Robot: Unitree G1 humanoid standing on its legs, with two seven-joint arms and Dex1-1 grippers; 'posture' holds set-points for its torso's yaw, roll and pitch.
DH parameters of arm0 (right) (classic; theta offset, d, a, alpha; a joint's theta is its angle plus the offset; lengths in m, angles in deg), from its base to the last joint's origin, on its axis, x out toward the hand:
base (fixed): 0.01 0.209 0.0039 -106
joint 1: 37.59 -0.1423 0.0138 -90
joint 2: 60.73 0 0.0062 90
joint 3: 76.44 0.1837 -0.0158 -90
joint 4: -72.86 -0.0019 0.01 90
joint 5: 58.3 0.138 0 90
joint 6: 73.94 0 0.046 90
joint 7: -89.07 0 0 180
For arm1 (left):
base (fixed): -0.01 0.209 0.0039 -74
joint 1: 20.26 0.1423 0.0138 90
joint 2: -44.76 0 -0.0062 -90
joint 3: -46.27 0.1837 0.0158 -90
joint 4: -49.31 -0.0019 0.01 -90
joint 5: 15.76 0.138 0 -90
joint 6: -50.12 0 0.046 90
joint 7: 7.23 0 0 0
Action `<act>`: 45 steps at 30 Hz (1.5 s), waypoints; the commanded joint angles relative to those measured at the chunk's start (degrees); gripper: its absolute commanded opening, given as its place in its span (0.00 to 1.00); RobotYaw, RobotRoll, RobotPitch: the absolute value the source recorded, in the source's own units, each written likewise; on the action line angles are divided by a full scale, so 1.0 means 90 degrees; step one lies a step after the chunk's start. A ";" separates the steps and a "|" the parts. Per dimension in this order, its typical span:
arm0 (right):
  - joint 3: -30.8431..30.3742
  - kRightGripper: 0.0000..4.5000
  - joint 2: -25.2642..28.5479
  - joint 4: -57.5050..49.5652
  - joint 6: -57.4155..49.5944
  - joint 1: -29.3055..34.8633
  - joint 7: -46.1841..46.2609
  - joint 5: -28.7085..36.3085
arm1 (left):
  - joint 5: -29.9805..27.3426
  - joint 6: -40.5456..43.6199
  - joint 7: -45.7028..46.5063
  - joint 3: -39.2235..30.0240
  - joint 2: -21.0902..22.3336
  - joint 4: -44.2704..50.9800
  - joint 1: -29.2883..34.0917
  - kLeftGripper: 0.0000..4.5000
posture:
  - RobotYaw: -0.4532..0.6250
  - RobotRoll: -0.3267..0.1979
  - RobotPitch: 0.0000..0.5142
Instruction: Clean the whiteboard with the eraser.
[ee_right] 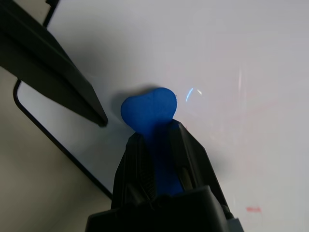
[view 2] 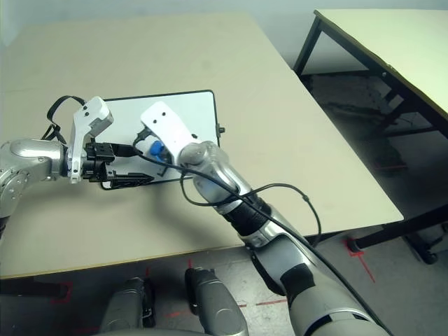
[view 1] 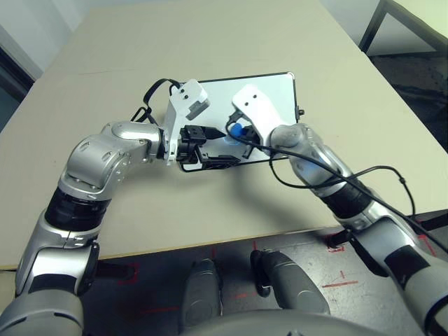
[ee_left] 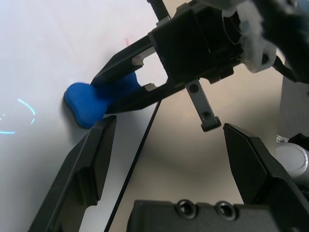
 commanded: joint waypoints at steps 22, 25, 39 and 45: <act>0.0797 0.13 0.2268 -0.0821 -0.0619 0.1424 -0.0193 -0.0096 | -0.0029 0.0072 0.0009 -0.0249 0.0507 0.0073 0.0181 1.00 | 0.38 0.62 0.30; 0.0783 0.13 0.2320 -0.0847 -0.0644 0.1431 -0.0185 -0.0094 | -0.0016 0.0057 0.0012 -0.0218 0.0473 0.0048 0.0139 1.00 | 0.38 0.62 0.30; 0.0226 0.13 0.1146 -0.0518 -0.0491 0.0633 -0.0176 -0.0161 | 0.0003 0.0061 0.0064 -0.0197 0.0338 0.0051 0.0113 1.00 | 0.38 0.62 0.30; 0.0041 0.13 0.0801 -0.0338 -0.0253 0.0476 -0.0245 -0.0233 | -0.0029 0.0092 0.0115 -0.0266 0.0335 0.0120 0.0203 1.00 | 0.39 0.62 0.30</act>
